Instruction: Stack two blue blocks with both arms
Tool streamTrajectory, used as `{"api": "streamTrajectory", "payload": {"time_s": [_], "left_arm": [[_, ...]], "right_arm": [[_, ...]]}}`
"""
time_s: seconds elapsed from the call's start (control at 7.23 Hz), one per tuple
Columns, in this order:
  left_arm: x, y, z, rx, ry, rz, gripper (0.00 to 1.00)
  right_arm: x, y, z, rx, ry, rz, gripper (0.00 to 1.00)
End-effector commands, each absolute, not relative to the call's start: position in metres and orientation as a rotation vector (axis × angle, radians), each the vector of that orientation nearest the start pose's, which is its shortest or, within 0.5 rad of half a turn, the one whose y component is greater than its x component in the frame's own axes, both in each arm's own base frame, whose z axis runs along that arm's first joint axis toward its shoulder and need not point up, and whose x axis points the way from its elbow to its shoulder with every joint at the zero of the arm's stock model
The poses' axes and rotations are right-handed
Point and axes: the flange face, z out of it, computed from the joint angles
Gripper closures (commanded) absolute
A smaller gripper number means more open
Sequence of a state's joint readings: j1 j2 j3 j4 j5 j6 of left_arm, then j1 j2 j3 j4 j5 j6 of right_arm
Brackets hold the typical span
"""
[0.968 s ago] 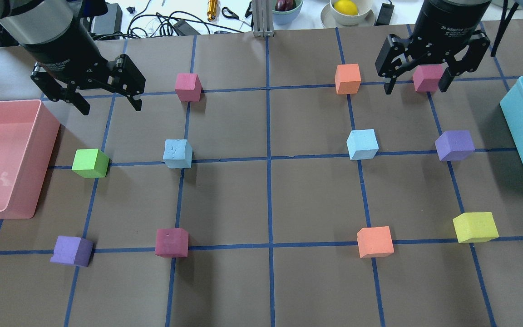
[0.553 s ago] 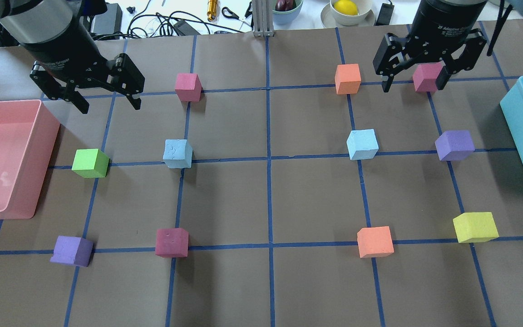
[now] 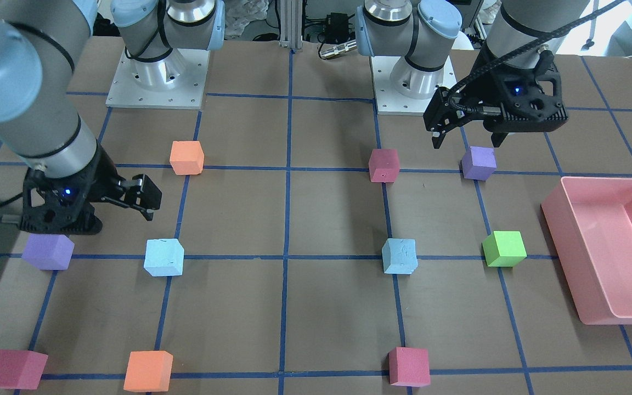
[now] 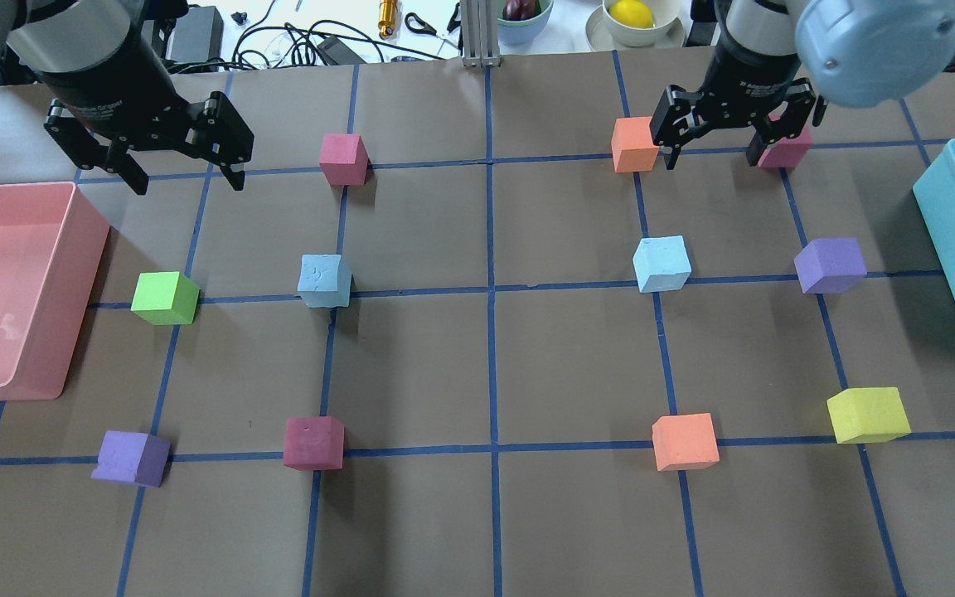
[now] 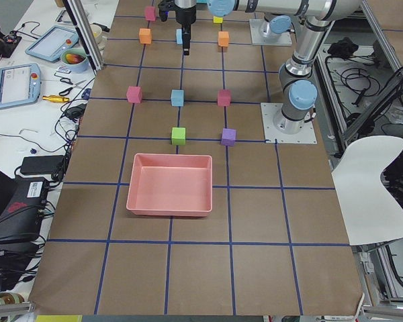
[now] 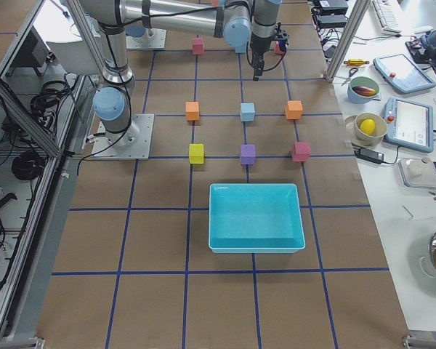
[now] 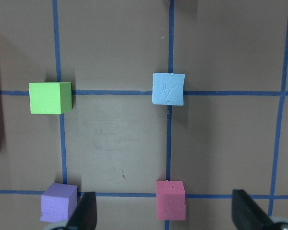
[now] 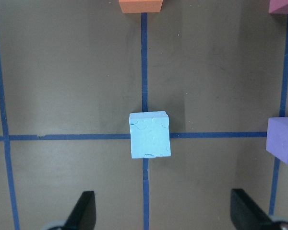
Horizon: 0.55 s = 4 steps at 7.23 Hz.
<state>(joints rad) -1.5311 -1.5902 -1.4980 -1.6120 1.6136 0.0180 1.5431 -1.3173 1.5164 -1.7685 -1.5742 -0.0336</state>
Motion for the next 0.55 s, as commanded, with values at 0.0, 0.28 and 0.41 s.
{"api": "streamTrajectory", "payload": {"time_s": [0.0, 0.28, 0.41], "left_arm": [[-0.108, -0.516, 0.501, -0.053, 3.099, -0.032, 0.00], [-0.122, -0.531, 0.467, 0.016, 3.115, -0.023, 0.00], [-0.122, -0.536, 0.445, 0.014, 3.115, -0.009, 0.00]], "right_arm": [[0.116, -0.621, 0.322, -0.048, 3.144, -0.044, 0.00], [0.117, -0.629, 0.278, -0.041, 3.132, 0.062, 0.00], [0.116, -0.624, 0.258, -0.046, 3.135, 0.129, 0.00]]}}
